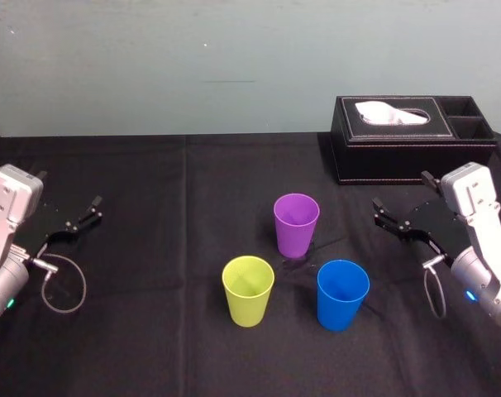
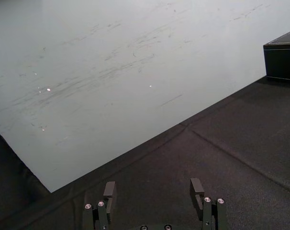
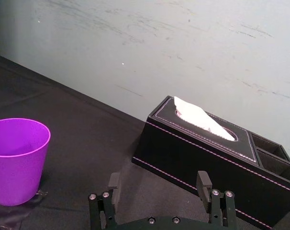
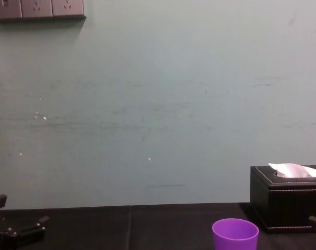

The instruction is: Stack the three plastic cups sequentially using one hand.

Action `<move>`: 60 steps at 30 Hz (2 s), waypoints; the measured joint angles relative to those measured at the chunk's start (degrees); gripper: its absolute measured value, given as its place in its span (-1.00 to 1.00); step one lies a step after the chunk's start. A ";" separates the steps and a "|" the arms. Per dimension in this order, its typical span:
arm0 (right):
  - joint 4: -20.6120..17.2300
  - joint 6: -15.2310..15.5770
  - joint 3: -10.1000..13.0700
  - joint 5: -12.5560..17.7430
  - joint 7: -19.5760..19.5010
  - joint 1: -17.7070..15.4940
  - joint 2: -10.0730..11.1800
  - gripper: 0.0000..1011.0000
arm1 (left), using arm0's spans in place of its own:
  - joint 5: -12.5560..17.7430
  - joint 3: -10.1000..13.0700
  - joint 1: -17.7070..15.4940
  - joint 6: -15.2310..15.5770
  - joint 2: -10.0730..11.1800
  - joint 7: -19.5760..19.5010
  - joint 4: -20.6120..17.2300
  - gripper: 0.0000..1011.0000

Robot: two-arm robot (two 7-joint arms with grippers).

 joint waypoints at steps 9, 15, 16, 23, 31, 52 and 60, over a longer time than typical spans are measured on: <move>0.00 0.00 0.00 0.00 0.00 0.00 0.00 0.98 | 0.00 0.00 0.00 0.00 0.00 0.00 0.00 1.00; 0.00 0.00 0.00 0.00 0.00 0.00 0.00 0.98 | 0.00 0.00 0.00 0.00 0.01 0.00 0.00 1.00; 0.00 0.00 0.00 0.00 0.00 0.00 0.00 0.98 | 0.00 0.00 0.00 0.00 0.00 0.00 0.00 1.00; 0.00 0.00 0.00 0.00 0.00 0.00 0.00 0.98 | 0.00 0.00 0.00 0.00 0.00 0.00 0.00 1.00; -0.37 -0.38 0.54 0.00 0.17 -0.62 0.18 0.98 | 0.00 0.00 0.00 0.00 0.00 0.00 0.00 1.00; -11.01 -5.32 9.80 9.88 11.28 -13.31 8.16 0.98 | 0.00 0.00 0.00 0.00 0.00 0.00 0.00 1.00; -13.71 -7.99 13.06 13.97 17.64 -18.73 11.96 0.98 | 0.00 0.00 0.00 0.00 0.00 0.00 0.00 1.00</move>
